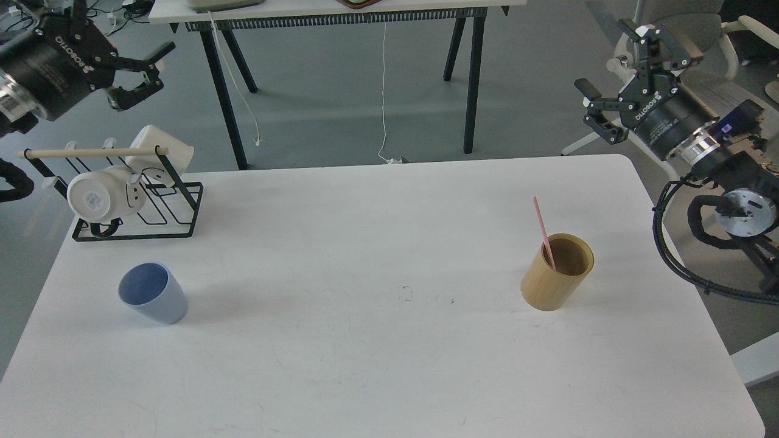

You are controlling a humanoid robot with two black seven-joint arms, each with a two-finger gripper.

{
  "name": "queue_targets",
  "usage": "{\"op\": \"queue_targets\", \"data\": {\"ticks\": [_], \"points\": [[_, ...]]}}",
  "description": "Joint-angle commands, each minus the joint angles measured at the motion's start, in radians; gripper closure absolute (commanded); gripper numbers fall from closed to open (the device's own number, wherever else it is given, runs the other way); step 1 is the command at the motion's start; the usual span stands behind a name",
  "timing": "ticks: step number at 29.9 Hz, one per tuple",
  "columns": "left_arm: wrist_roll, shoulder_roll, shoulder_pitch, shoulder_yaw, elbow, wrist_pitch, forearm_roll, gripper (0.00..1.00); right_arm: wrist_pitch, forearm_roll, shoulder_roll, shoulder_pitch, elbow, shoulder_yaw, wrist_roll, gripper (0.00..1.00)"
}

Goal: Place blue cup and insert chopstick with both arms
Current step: 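Raise the left gripper away from the wire rack and reposition it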

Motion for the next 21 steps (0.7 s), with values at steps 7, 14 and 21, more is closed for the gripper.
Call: {"op": "queue_targets", "data": {"ticks": [7, 14, 21], "points": [[-0.038, 0.087, 0.008, -0.069, -0.056, -0.031, -0.085, 0.0, 0.0, 0.0, -0.014, -0.006, 0.001, 0.004, 0.001, 0.01], [-0.231, 0.115, 0.008, -0.009, -0.099, -0.031, 0.445, 0.0, 0.0, 0.0, -0.017, -0.009, -0.002, 0.01, 0.001, 0.01], [-0.329, 0.166, 0.008, 0.122, -0.183, 0.068, 0.985, 0.0, 0.0, 0.0, -0.009, -0.024, -0.005, 0.01, 0.001, 0.01]]}}
